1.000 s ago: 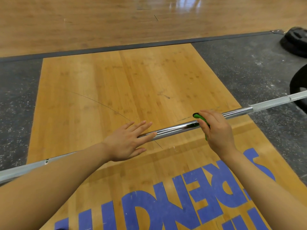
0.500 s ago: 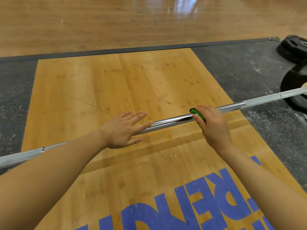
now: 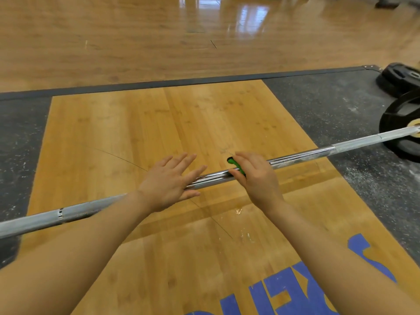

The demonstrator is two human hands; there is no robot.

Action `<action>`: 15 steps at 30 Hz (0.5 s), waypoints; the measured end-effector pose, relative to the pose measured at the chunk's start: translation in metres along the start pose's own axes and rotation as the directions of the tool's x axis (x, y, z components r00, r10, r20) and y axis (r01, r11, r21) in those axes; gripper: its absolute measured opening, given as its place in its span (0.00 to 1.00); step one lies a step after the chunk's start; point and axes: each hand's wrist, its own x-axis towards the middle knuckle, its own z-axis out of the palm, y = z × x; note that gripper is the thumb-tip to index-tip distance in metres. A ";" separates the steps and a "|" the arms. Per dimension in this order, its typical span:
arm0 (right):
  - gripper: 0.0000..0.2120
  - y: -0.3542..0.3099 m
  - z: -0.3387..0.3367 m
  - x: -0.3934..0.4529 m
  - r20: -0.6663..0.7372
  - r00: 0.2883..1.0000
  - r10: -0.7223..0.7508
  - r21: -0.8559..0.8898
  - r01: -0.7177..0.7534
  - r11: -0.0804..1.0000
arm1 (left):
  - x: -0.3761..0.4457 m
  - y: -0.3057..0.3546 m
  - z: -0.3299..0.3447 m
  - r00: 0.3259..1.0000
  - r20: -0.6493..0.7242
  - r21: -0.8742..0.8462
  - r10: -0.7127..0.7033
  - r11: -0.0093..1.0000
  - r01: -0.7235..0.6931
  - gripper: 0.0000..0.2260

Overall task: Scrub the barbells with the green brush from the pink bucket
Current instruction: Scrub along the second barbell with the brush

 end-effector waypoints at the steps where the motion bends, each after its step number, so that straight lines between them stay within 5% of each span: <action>1: 0.23 -0.006 0.010 0.001 0.005 1.000 -0.030 0.007 0.030 1.000 | -0.003 0.005 0.001 0.996 -0.011 -0.064 -0.093 0.994 0.092 0.31; 4: 0.22 -0.020 0.034 -0.006 0.041 0.994 -0.104 0.005 0.103 0.995 | -0.009 0.013 0.005 0.960 -0.009 -0.183 -0.279 0.944 0.273 0.33; 10: 0.21 -0.008 0.045 -0.012 0.040 0.997 -0.059 -0.031 0.060 0.998 | -0.001 0.008 0.007 0.960 -0.013 -0.147 -0.279 0.950 0.274 0.31; 15: 0.24 0.044 0.026 -0.018 0.027 0.992 0.127 -0.079 -0.125 0.989 | 0.001 0.007 0.005 0.962 -0.011 -0.131 -0.274 0.954 0.271 0.30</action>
